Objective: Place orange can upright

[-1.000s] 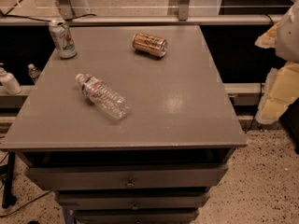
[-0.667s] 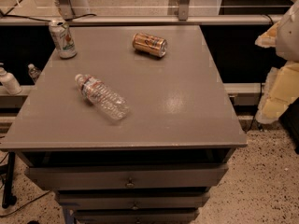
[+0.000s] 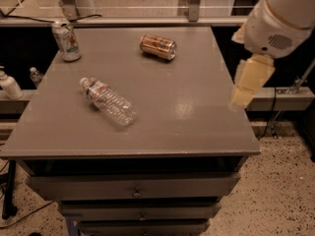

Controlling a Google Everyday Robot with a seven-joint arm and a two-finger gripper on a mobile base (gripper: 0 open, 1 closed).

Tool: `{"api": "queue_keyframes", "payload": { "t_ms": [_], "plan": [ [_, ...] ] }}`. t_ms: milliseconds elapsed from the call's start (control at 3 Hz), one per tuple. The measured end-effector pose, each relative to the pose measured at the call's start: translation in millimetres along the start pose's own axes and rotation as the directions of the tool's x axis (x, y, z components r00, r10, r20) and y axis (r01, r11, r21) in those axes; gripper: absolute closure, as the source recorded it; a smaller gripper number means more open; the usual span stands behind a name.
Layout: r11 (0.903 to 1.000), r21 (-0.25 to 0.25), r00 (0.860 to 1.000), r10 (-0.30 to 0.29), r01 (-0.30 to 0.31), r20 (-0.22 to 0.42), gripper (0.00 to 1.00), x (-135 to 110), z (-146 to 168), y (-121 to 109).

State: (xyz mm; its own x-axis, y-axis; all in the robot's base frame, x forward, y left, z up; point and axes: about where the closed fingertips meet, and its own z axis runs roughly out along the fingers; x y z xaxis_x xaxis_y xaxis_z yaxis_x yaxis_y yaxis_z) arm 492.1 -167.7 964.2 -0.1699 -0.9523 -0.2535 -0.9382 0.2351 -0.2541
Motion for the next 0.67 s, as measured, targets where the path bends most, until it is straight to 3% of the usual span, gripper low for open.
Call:
{"api": "queue_keyframes", "payload": {
  "t_ms": [667],
  "plan": [
    [0.9991, 0.041, 1.000, 0.010, -0.011, 0.014, 0.00, -49, 45, -73]
  ]
}}
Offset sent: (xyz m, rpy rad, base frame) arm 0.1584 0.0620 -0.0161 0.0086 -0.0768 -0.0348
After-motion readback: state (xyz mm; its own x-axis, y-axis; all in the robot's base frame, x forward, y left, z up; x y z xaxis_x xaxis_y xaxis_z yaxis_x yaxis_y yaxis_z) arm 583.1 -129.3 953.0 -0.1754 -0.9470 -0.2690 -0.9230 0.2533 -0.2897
